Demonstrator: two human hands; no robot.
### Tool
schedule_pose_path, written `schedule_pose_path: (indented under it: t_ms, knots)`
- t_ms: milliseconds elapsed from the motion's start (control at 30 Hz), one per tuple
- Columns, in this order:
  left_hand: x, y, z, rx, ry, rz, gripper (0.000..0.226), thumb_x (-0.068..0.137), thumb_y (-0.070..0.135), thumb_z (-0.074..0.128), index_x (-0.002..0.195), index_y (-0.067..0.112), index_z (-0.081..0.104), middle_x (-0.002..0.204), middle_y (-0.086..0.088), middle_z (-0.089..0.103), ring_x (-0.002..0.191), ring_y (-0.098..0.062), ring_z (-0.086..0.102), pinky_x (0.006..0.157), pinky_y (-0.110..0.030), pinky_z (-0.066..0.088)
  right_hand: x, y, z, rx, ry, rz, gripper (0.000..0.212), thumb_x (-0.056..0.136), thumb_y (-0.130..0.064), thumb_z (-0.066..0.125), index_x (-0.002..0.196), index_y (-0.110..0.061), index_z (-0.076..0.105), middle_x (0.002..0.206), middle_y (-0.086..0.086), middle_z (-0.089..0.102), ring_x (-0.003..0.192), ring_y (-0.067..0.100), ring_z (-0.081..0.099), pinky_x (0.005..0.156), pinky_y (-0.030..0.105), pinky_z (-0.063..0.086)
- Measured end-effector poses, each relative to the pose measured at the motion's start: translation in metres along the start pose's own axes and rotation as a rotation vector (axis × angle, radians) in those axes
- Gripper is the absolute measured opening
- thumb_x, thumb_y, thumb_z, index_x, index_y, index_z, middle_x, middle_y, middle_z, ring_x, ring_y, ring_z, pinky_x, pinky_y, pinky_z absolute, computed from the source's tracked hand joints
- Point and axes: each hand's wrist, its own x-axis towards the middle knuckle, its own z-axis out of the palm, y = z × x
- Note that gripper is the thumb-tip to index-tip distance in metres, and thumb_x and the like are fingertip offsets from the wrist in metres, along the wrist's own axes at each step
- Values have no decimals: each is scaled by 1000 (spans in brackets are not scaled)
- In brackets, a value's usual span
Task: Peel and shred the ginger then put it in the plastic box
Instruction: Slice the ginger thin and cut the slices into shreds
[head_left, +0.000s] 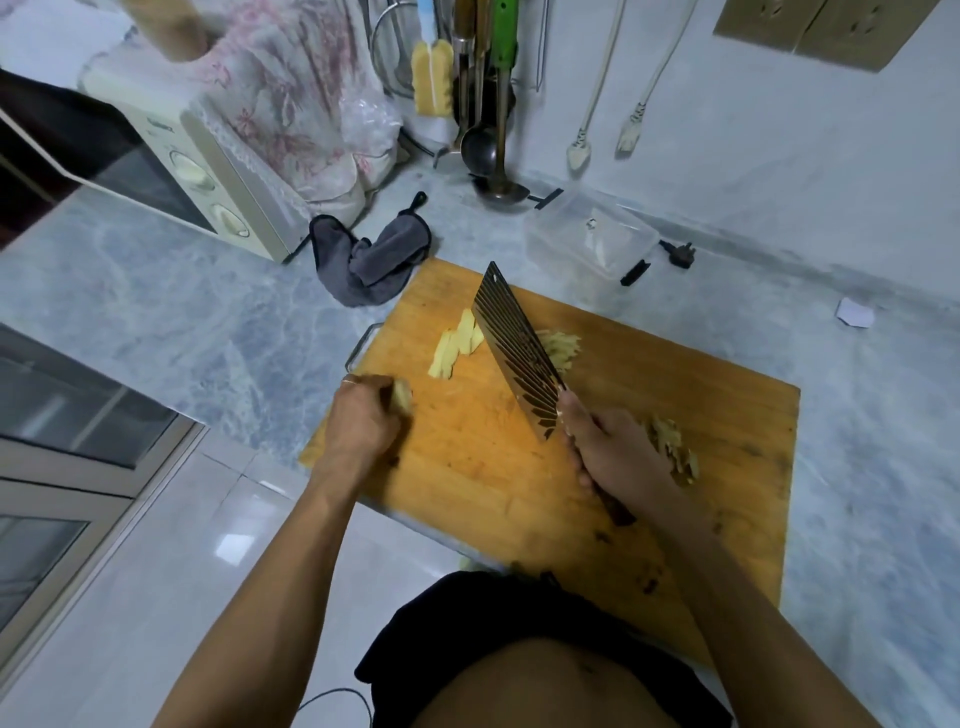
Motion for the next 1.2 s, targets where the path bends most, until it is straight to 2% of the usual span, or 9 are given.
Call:
schedule_pose_path:
  t_ms: [100, 267, 334, 434, 534, 767, 901, 1034, 1201]
  knots:
    - [-1, -1, 1, -71, -6, -62, 16, 86, 24, 67, 99, 14, 70, 105, -16, 67, 94, -33, 66, 85, -31, 52, 1, -1, 4, 1, -25, 23, 61, 100, -59, 37, 69, -11, 58, 56, 5, 57, 47, 19, 53, 47, 26, 47]
    - [1, -6, 1, -67, -76, 24, 52, 85, 31, 70, 135, 26, 57, 128, -12, 58, 113, -25, 60, 99, -31, 47, -3, 0, 6, 37, -44, 31, 62, 100, -58, 38, 68, -8, 57, 56, 9, 55, 48, 22, 50, 46, 28, 44]
    - [4, -6, 2, -44, -89, 47, 40, 86, 32, 69, 125, 26, 64, 127, -13, 57, 113, -26, 59, 98, -29, 47, -6, 1, 5, 41, -37, 35, 61, 100, -57, 39, 69, -8, 57, 56, 9, 55, 46, 21, 50, 45, 27, 43]
    - [5, 2, 2, -66, -77, 7, 17, 87, 38, 70, 99, 27, 66, 113, -8, 62, 97, -22, 62, 82, -25, 46, -10, 3, 1, 31, -22, 40, 60, 101, -56, 39, 69, -9, 57, 55, 7, 56, 44, 18, 50, 44, 26, 43]
    - [0, 13, 2, -100, -96, -37, 12, 85, 30, 73, 91, 24, 65, 92, 2, 65, 84, -17, 60, 69, -24, 41, -15, 4, -4, 34, 7, 41, 60, 101, -54, 38, 68, -8, 57, 55, 7, 56, 44, 17, 50, 44, 25, 43]
    - [-9, 28, 12, -196, -311, -51, 11, 80, 21, 80, 71, 25, 75, 78, 12, 71, 77, -4, 62, 66, -16, 42, -17, 12, -14, 7, 49, 43, 62, 100, -58, 36, 69, -10, 60, 54, 4, 59, 45, 18, 53, 50, 30, 47]
    - [1, 41, 16, -324, -90, -40, 8, 85, 25, 77, 84, 17, 76, 89, 7, 73, 86, -9, 65, 79, -19, 46, -17, 13, -17, -6, 52, 53, 63, 100, -59, 35, 69, -10, 59, 53, 3, 59, 45, 18, 53, 51, 30, 48]
    - [20, 59, 19, -176, 79, 33, 23, 87, 27, 71, 108, 17, 71, 103, -2, 69, 92, -21, 64, 82, -31, 52, -17, 12, -17, -10, 49, 56, 63, 100, -59, 35, 69, -10, 60, 54, 2, 59, 46, 17, 53, 52, 30, 48]
    - [41, 69, 25, -40, -38, -1, 35, 84, 15, 63, 117, 26, 68, 113, -4, 67, 95, -23, 66, 83, -38, 57, -17, 12, -18, -6, 35, 50, 60, 98, -59, 35, 67, -13, 57, 54, 1, 58, 46, 15, 53, 50, 26, 47]
